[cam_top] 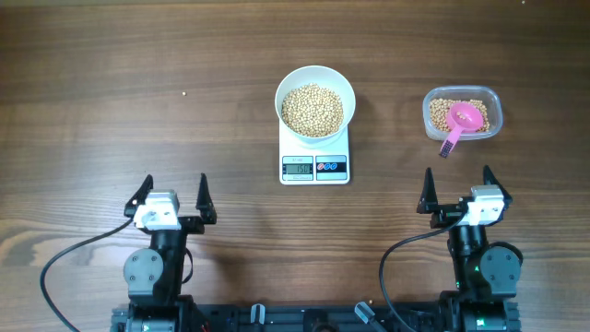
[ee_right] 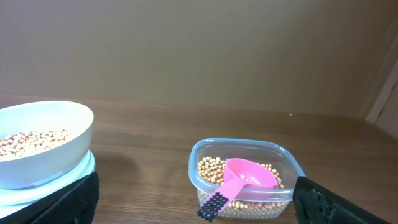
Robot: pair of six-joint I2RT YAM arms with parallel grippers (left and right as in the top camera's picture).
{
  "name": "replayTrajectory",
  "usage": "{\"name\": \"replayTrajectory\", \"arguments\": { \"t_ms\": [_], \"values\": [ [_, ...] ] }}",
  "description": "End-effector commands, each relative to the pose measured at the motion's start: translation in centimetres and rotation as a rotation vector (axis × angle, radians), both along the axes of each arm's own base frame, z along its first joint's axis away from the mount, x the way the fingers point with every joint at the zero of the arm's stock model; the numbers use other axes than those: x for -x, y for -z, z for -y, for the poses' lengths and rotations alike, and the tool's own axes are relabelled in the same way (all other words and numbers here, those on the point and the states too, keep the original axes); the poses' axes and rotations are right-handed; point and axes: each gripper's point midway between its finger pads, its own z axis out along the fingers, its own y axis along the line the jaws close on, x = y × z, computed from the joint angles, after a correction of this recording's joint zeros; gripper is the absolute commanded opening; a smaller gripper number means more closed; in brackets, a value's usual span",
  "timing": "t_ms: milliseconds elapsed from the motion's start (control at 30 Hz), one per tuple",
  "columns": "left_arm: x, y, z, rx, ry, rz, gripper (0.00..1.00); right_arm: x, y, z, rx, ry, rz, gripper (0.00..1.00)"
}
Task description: Scoop item into bowl and weigh 150g on scale
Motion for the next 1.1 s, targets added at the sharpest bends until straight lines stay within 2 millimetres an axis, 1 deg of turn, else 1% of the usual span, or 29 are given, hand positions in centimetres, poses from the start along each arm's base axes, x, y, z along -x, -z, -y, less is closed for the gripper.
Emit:
{"name": "replayTrajectory", "arguments": {
  "t_ms": [0,133,267,467,533,1067],
  "values": [
    [0.04,0.14,0.23,-0.054,0.021,0.001,1.0,0.05,-0.28,0.19,-0.016,0.013,0.013,1.0],
    [0.04,0.12,0.22,-0.054,0.02,0.002,1.0,0.05,-0.28,0.19,-0.016,0.013,0.013,1.0],
    [0.03,0.14,0.01,0.05,0.0,0.0,1.0,0.05,-0.28,0.19,-0.016,0.013,0.013,1.0],
    [0.03,0.14,-0.02,0.041,-0.001,0.0,1.0,0.05,-0.28,0.19,-0.016,0.013,0.013,1.0],
    [0.04,0.14,0.11,-0.003,0.01,0.0,1.0,0.05,-0.28,0.19,-0.016,0.013,0.013,1.0],
    [0.03,0.09,0.1,-0.002,0.01,0.003,1.0,0.05,-0.28,0.19,-0.016,0.013,0.013,1.0]
  ]
}}
